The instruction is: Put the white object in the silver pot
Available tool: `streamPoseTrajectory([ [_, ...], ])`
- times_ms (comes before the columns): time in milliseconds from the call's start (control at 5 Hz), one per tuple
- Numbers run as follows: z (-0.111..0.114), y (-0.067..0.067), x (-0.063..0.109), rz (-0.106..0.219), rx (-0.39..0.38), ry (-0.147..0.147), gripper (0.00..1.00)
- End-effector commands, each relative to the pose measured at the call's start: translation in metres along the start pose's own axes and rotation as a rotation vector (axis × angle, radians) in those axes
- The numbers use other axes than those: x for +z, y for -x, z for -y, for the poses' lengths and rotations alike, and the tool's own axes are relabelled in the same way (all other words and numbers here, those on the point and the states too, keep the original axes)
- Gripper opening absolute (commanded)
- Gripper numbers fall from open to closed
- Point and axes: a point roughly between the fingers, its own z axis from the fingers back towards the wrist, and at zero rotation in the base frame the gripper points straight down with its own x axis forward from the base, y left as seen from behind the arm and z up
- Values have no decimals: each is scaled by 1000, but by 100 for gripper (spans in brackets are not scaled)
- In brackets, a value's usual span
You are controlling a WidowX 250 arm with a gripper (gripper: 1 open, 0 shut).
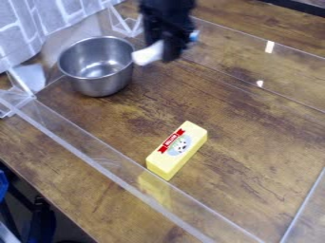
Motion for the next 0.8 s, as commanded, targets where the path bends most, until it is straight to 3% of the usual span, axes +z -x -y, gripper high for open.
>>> streamPoseTrajectory([
  [0,25,-11,10,50,-44,2,0],
  [600,-20,-7,-12,44,-1,-6,0],
])
